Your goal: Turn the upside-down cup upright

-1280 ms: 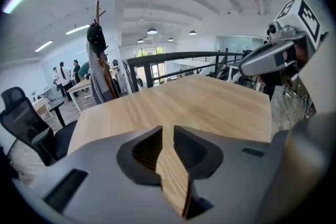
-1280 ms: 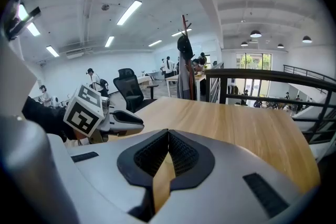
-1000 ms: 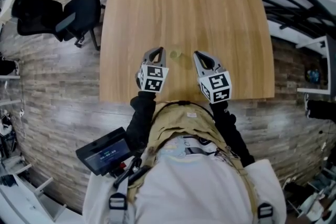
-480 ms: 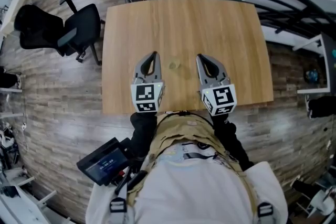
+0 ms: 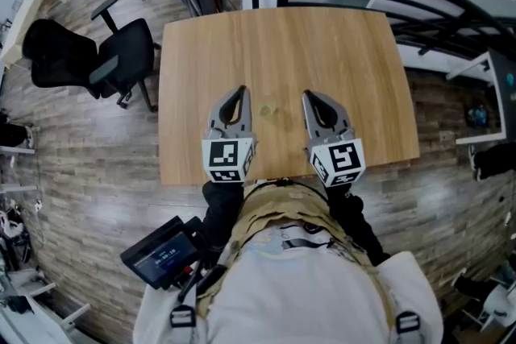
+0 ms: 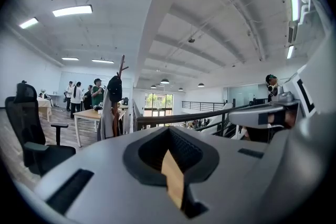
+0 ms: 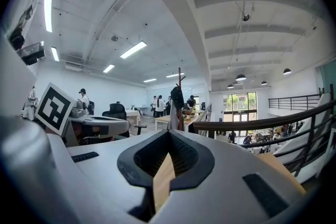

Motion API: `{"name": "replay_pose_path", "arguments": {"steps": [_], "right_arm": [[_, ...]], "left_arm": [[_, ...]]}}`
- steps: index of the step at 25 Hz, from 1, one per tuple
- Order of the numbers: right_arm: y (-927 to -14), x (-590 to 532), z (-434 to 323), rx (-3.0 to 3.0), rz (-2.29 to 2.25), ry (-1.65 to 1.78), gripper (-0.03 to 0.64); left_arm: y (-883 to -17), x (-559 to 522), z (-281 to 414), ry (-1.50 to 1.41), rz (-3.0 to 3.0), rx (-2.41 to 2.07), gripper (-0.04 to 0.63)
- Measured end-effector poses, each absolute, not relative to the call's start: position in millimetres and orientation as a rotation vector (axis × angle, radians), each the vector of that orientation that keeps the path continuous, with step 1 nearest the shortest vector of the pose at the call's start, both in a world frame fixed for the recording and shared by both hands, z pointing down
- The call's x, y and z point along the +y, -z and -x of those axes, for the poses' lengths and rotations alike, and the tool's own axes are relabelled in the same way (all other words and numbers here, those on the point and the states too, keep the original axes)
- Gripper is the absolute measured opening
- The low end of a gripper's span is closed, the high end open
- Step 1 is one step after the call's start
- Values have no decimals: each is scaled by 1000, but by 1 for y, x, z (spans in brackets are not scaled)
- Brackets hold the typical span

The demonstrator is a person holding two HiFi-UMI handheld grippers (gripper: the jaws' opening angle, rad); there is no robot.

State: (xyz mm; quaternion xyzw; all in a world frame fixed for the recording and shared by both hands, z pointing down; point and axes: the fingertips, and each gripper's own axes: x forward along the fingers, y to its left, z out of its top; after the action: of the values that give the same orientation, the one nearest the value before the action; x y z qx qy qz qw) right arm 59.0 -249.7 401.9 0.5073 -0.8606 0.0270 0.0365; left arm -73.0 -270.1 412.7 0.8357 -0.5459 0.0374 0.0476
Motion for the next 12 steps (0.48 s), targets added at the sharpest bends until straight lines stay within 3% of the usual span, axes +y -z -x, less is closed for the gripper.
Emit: {"name": "replay_pose_path", "arguments": {"steps": [12], "right_arm": [[-400,-248,-53,-2637,-1559,-62,20]], "left_arm": [[-414,-268,74,-112,-2557,-1621,2]]}}
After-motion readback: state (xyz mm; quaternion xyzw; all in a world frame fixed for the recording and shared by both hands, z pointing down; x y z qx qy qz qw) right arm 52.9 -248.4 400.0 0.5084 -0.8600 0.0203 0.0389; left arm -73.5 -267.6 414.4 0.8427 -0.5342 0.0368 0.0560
